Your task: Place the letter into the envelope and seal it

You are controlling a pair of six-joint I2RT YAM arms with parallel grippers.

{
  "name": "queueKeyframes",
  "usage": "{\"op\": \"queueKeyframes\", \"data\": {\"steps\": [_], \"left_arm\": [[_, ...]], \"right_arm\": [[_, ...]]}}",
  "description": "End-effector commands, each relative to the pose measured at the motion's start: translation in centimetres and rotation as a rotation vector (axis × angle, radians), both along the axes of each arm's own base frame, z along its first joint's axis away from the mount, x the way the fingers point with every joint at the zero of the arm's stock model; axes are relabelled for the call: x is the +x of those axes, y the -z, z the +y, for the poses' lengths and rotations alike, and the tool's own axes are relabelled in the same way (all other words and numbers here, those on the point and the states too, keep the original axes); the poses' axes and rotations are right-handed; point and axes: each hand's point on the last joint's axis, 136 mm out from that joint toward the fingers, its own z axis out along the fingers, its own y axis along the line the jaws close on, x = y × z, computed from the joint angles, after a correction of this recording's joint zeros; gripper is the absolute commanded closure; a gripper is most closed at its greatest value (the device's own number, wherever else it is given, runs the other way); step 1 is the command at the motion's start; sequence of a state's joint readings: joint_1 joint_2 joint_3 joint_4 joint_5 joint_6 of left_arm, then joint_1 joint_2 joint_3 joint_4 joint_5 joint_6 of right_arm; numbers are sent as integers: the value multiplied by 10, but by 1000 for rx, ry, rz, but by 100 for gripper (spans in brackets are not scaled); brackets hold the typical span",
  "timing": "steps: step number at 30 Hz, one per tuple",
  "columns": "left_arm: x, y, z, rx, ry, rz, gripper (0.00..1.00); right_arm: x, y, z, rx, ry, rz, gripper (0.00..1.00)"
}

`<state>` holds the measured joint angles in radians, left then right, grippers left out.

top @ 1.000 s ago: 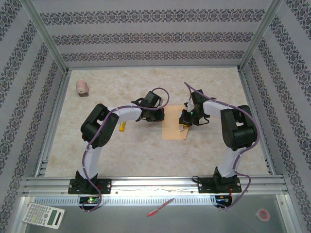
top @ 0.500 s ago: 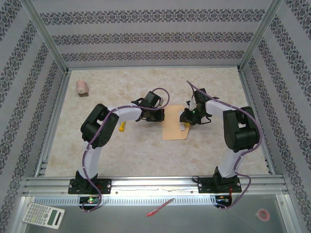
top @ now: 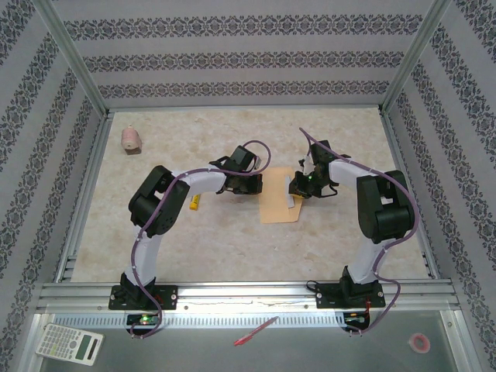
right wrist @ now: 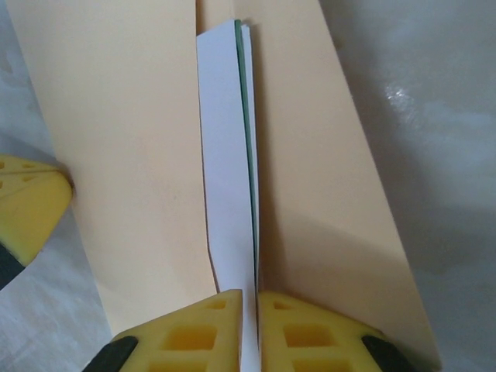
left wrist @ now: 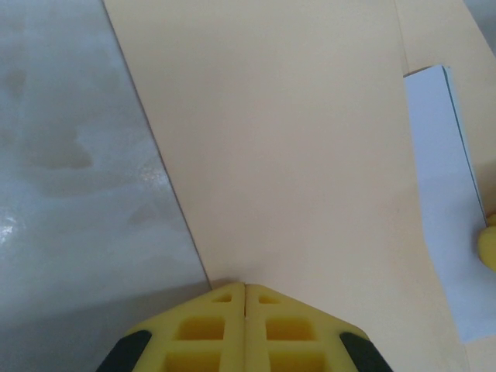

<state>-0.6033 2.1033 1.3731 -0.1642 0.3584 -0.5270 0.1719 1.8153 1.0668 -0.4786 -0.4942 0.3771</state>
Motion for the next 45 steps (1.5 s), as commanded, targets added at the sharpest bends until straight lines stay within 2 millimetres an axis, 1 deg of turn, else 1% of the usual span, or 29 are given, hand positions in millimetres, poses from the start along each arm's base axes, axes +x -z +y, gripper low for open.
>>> {"op": "queueKeyframes", "data": {"steps": [1,5,14,18,29,35,45], "left_arm": [[-19,15,1,55,39,58,100],[-18,14,1,55,41,55,100],[-18,19,0,74,73,58,100],[-17,17,-2,69,78,60,100],[-14,11,-4,36,28,66,100],[-14,11,-5,33,21,68,100],[-15,12,-4,35,30,68,100]], "right_arm": [[5,5,-4,-9,15,4,92],[6,6,-5,-16,15,5,95],[7,10,-4,-20,-6,-3,96],[6,11,-2,-16,-7,-1,97],[8,11,11,19,-5,-4,97],[4,12,19,28,-13,3,97],[3,14,20,27,-10,2,97]]}}
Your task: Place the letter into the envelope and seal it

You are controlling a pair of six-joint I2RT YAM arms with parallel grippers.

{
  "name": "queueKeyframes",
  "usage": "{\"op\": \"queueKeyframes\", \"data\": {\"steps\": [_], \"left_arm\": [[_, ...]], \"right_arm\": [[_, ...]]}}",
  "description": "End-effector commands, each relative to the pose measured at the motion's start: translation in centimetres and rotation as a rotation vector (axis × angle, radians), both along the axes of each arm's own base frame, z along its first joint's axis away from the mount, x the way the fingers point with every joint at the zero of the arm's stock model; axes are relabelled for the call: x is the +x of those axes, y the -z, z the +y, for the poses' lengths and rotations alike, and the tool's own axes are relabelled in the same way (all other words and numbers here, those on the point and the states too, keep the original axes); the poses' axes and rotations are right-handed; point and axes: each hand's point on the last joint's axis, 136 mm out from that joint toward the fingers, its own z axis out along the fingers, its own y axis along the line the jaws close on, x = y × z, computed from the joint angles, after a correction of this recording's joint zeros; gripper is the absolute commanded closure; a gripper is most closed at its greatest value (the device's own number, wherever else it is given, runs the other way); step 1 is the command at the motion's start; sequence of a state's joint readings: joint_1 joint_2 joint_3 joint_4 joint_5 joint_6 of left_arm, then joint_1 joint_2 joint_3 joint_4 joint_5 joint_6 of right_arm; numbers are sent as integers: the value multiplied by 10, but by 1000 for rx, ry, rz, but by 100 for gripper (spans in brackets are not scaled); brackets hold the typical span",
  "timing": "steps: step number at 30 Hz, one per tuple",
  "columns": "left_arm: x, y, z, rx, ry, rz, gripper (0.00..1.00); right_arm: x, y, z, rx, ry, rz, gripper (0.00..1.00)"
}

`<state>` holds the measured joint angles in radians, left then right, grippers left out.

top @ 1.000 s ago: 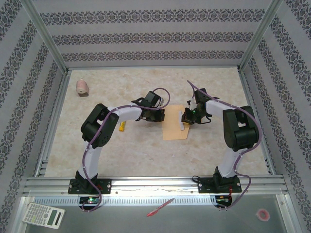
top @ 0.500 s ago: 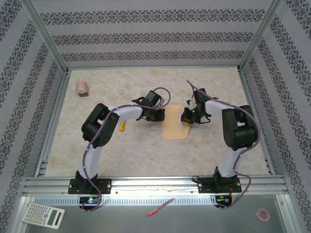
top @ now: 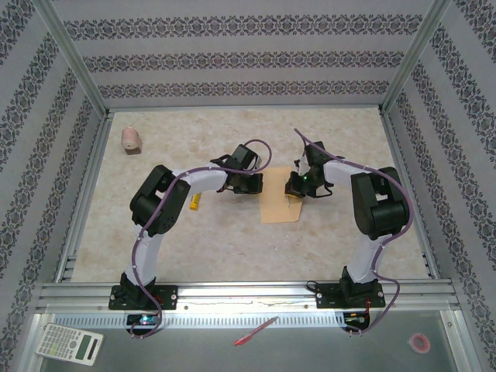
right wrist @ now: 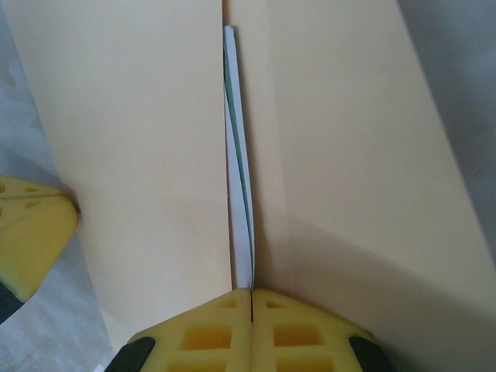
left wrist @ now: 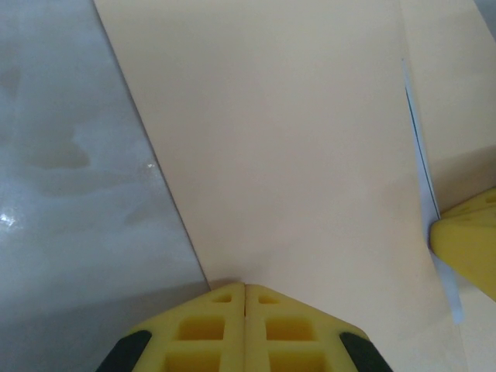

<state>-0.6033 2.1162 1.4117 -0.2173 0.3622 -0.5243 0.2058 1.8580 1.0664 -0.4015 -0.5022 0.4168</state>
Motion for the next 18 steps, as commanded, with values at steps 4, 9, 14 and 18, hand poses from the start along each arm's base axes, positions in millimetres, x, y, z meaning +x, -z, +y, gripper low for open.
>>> {"op": "queueKeyframes", "data": {"steps": [4,9,14,18], "left_arm": [[-15,12,-3,24,25,42,100],[-14,10,-1,33,27,32,100],[-11,-5,0,32,30,-10,85],[-8,-25,-1,11,29,-48,65]], "right_arm": [[-3,2,3,-5,-5,9,96],[-4,-7,-6,-55,9,-8,86],[0,-38,-18,-107,31,-92,74],[4,-65,-23,-117,41,-150,69]]}}
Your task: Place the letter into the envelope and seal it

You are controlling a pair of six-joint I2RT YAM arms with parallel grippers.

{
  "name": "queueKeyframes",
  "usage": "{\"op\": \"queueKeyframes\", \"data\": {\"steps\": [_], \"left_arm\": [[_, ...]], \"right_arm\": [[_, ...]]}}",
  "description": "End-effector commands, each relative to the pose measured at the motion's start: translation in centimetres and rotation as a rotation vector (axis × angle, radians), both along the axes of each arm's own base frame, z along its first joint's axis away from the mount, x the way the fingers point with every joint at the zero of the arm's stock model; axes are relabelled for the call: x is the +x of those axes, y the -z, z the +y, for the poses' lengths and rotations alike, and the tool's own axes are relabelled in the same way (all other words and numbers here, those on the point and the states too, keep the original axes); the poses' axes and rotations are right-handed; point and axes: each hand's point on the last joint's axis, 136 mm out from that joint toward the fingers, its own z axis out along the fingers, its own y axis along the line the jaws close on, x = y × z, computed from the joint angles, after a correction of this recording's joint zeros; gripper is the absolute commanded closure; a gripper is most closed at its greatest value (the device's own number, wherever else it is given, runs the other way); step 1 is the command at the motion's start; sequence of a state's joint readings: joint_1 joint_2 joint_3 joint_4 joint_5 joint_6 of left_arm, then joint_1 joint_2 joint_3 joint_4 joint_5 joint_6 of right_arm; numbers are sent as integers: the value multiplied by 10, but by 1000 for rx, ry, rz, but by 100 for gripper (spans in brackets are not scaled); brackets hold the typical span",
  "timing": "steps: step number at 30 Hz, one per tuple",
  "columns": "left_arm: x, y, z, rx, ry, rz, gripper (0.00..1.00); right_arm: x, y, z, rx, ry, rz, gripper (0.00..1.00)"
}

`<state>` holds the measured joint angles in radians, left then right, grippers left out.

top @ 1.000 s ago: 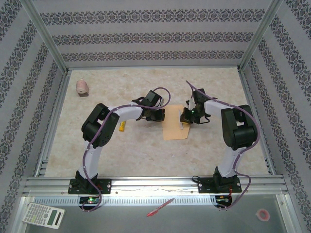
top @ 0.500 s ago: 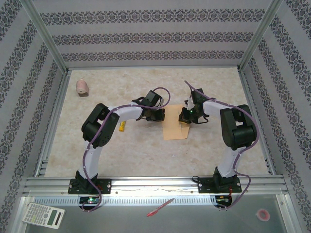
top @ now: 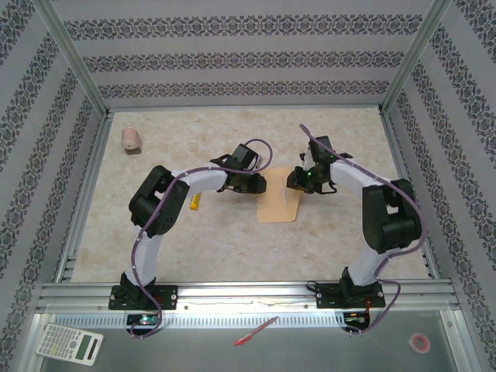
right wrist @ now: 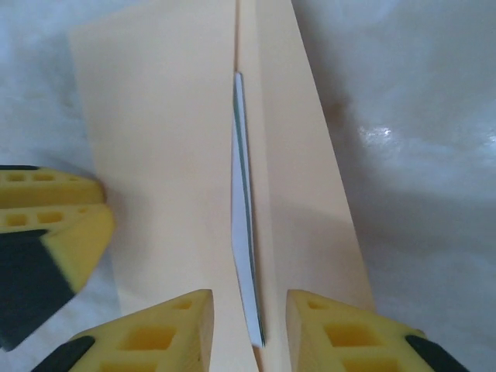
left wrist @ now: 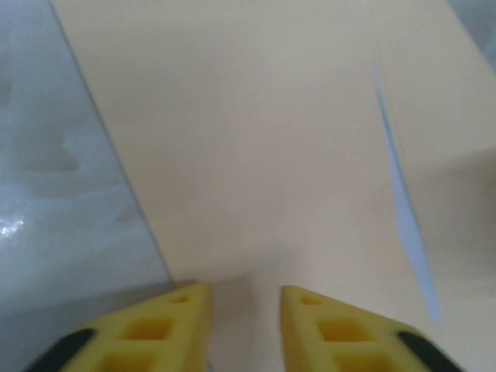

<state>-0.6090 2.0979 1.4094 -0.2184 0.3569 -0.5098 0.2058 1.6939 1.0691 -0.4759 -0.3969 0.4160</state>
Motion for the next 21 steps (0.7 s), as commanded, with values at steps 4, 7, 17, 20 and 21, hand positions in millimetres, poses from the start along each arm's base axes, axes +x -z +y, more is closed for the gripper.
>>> {"op": "queueKeyframes", "data": {"steps": [4,7,17,20,21], "left_arm": [[-5,-47,2,-10,12,-86,46],[-4,-75,4,-25,14,-133,33],[-4,-144,44,-5,-24,-252,26],[-8,-154,69,23,-59,-265,23],[-9,-157,80,40,-73,-268,21]], "right_arm": [[5,-41,-7,-24,16,-85,66],[6,-51,-7,-14,24,-110,64],[8,-57,-2,22,34,-121,58],[9,-58,1,34,35,-121,58],[10,-58,2,35,35,-124,57]]}}
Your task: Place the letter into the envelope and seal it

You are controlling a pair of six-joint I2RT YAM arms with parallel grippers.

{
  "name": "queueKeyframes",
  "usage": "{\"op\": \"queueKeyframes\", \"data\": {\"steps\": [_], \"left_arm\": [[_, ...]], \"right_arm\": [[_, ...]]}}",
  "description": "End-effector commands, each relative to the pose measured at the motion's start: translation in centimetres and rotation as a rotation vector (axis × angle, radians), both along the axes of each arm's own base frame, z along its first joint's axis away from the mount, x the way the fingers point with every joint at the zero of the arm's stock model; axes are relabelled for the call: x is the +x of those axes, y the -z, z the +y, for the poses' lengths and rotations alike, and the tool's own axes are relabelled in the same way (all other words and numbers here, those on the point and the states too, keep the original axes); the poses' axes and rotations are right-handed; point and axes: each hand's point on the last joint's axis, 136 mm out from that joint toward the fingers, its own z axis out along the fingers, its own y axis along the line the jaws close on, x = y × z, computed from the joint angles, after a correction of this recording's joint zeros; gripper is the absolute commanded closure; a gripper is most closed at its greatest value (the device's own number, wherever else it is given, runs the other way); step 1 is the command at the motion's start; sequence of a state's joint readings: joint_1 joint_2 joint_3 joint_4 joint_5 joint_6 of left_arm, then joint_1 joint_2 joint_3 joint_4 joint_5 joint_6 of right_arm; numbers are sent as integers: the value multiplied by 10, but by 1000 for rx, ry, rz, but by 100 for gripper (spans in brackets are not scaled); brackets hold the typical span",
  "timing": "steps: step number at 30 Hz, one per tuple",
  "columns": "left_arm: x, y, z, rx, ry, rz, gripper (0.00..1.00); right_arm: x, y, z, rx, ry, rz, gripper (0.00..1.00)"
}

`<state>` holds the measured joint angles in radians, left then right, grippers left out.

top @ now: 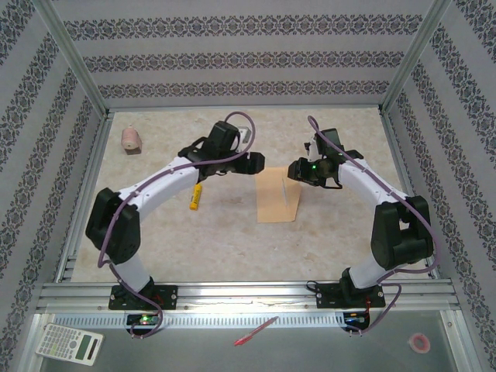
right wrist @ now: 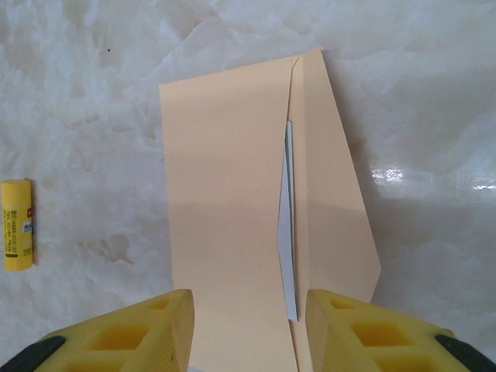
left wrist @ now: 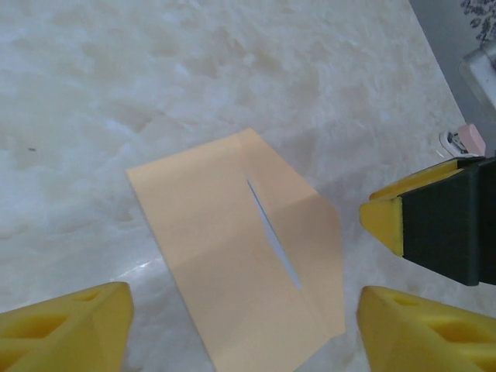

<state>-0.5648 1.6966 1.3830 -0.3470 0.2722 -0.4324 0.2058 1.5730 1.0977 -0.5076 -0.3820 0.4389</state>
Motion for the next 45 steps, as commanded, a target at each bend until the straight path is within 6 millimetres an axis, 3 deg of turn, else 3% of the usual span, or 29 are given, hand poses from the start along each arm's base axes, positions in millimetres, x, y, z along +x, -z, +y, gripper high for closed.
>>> {"op": "queueKeyframes", "data": {"steps": [1,8,12,15,16,23,28,32,40,45], "left_arm": [[-9,2,47,106,-62,18,19],[-26,15,128,269,-195,107,0],[-42,30,170,436,-254,176,0],[-52,44,189,517,-284,237,0],[-54,51,194,544,-292,263,0],[-61,94,203,620,-303,364,0],[-66,123,199,625,-272,422,0],[-64,135,196,617,-260,424,3],[-52,151,179,552,-209,401,20],[-50,161,180,566,-209,409,27]], "right_arm": [[5,-10,4,23,8,-17,56],[8,-25,30,62,-33,-46,46],[8,-37,47,52,-56,-76,24],[8,-46,59,40,-75,-115,2],[8,-50,66,39,-92,-134,2],[9,-61,103,73,-162,-168,2],[13,-51,120,105,-173,-133,2],[16,-47,123,118,-162,-128,2],[17,-39,120,120,-156,-104,3],[16,-37,117,123,-152,-95,4]]}}
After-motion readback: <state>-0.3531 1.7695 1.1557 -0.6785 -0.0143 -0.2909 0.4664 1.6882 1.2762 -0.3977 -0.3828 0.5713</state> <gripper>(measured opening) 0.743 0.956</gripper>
